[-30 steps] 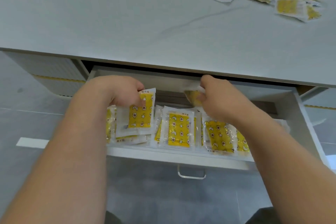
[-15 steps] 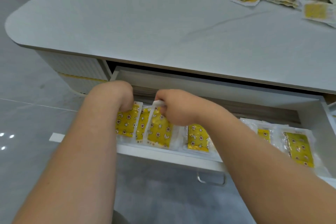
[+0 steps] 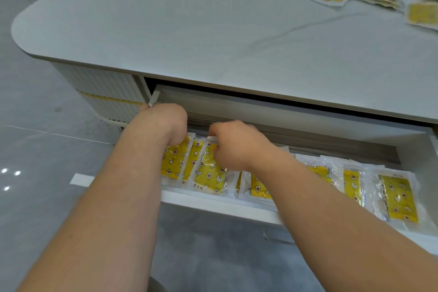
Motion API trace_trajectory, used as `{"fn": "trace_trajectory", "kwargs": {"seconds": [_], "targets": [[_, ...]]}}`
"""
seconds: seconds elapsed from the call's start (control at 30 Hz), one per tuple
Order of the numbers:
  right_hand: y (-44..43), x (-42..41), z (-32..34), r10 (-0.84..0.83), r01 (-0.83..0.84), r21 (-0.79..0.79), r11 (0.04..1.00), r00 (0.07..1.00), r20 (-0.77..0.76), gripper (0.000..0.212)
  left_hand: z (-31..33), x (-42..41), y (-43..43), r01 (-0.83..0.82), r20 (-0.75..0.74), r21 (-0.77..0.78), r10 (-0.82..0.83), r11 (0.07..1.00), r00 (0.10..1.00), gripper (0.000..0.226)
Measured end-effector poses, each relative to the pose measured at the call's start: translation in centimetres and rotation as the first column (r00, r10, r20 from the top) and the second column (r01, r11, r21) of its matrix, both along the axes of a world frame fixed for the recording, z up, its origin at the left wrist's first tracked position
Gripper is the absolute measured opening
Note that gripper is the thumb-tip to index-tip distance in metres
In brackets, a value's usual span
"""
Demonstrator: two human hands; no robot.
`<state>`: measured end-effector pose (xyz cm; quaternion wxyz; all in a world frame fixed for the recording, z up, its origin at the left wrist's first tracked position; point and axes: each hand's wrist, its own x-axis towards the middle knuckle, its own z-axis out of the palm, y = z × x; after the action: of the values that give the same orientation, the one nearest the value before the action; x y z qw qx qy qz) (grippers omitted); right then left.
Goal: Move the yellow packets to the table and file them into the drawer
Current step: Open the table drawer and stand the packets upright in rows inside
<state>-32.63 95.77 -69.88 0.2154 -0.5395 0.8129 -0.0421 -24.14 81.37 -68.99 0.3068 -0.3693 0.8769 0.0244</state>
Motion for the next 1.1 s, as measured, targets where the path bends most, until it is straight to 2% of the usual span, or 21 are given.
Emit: {"fn": "trace_trajectory", "kwargs": {"seconds": [0.13, 0.23, 0.37, 0.5, 0.7, 0.77, 0.83, 0.9, 0.97, 1.03, 1.1], "targets": [[0.3, -0.1, 0.3, -0.042, 0.042, -0.001, 0.999, 0.999, 0.0, 0.025, -0.7, 0.3, -0.5, -0.002, -0.03, 0.061, 0.003, 0.998, 1.0, 0.035], [0.1, 0.0, 0.4, -0.05, 0.05, -0.033, 0.998, 0.999, 0.007, 0.024, -1.1, 0.5, -0.5, -0.018, 0.006, 0.099, 0.017, 0.995, 1.0, 0.039], [0.1, -0.2, 0.0, -0.058, 0.056, -0.048, 0.997, 0.997, -0.056, 0.025, -1.1, 0.0, -0.1, 0.024, -0.002, 0.101, -0.024, 0.995, 1.0, 0.044], [0.3, -0.4, -0.8, -0.045, 0.045, -0.009, 0.999, 0.997, -0.065, 0.013, -0.7, 0.0, 0.4, 0.035, 0.026, 0.111, -0.038, 0.993, 0.999, 0.042], [0.4, 0.1, -0.5, -0.054, 0.05, -0.085, 0.995, 0.998, -0.039, 0.045, 0.9, -0.1, 1.1, 0.024, -0.027, 0.116, -0.021, 0.993, 0.999, 0.037], [0.5, 0.3, 0.3, -0.064, 0.058, -0.104, 0.993, 0.996, -0.055, 0.046, 2.4, -0.3, 1.6, 0.032, -0.033, 0.139, -0.027, 0.99, 0.999, 0.039], [1.0, 0.2, 1.8, -0.068, 0.057, -0.137, 0.989, 0.994, -0.081, 0.037, 4.6, -0.6, 2.4, 0.043, -0.051, 0.185, -0.034, 0.982, 0.998, 0.035], [1.8, -0.3, 4.1, -0.114, 0.104, -0.168, 0.98, 0.992, -0.051, 0.026, 7.1, -0.8, 3.4, 0.016, -0.164, 0.286, 0.032, 0.958, 0.986, 0.027], [3.0, -1.3, 6.8, -0.215, 0.221, -0.223, 0.95, 0.975, 0.048, 0.023, 9.7, -1.1, 4.6, 0.006, -0.348, 0.403, 0.147, 0.915, 0.926, 0.022], [4.4, -3.3, 9.1, -0.332, 0.345, -0.311, 0.886, 0.938, 0.098, 0.023, 11.3, -2.3, 5.8, 0.055, -0.566, 0.389, 0.192, 0.919, 0.802, 0.016], [5.7, -6.5, 10.3, -0.46, 0.453, -0.403, 0.796, 0.884, 0.085, 0.025, 11.6, -4.7, 7.0, 0.062, -0.774, 0.308, 0.212, 0.949, 0.597, 0.013]]}}
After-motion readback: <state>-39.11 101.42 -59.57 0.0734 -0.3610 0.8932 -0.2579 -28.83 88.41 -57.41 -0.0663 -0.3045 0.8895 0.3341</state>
